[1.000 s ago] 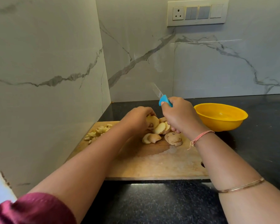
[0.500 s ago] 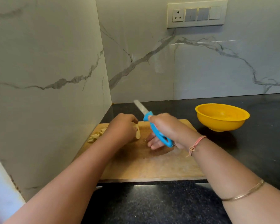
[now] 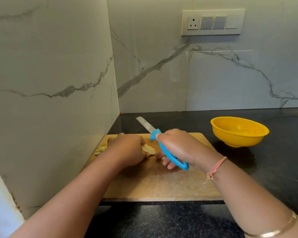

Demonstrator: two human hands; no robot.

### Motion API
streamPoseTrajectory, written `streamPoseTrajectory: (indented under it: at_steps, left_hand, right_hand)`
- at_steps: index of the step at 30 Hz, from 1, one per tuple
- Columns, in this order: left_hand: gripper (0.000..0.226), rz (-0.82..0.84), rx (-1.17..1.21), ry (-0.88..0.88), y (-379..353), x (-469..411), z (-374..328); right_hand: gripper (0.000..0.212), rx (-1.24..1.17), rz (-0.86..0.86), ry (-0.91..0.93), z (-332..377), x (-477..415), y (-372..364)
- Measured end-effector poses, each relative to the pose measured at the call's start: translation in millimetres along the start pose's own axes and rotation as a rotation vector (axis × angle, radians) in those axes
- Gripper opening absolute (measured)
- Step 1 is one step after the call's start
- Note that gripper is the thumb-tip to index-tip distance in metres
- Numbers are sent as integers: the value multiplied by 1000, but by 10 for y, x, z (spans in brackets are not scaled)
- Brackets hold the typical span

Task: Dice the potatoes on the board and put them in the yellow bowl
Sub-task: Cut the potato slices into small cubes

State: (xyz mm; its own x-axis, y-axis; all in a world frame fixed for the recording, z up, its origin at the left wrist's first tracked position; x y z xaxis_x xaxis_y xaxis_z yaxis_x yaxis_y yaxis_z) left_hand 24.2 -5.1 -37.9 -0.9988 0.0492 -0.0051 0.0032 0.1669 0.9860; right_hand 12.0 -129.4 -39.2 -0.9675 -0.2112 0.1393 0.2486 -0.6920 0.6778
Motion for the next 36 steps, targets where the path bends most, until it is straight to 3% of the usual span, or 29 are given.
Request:
streamPoseTrajectory:
  at_steps: [7, 18, 23, 28, 36]
  left_hand:
    - [47, 22, 90, 18, -50, -73, 57]
    - [67, -59, 337, 26, -108, -160, 113]
    - [65, -59, 356, 30, -110, -184, 143]
    - [65, -55, 319, -1, -95, -135, 98]
    - [64, -82, 347, -21, -86, -141, 119]
  right_hand:
    - [35, 231, -154, 131, 71, 21, 91]
    - [28, 67, -121, 56, 27, 21, 100]
    - [24, 271, -276, 87, 54, 106, 250]
    - [37, 400, -228, 43, 45, 246, 149]
    - [36, 519, -225, 36, 179, 417, 125]
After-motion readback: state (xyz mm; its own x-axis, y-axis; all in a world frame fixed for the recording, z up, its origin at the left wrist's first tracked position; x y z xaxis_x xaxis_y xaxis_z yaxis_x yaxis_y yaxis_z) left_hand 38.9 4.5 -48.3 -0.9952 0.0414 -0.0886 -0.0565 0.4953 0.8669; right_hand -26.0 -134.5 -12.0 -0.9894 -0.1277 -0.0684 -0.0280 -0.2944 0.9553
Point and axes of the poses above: each hand's wrist, its own x-axis away from the middle knuckle, its own y-axis out of the back of the hand, z = x × y, the point moved 7 cm from there along -x, towards the middle knuckle, and after that the axes turned 7 degrees about x, right-handed, at the moved point
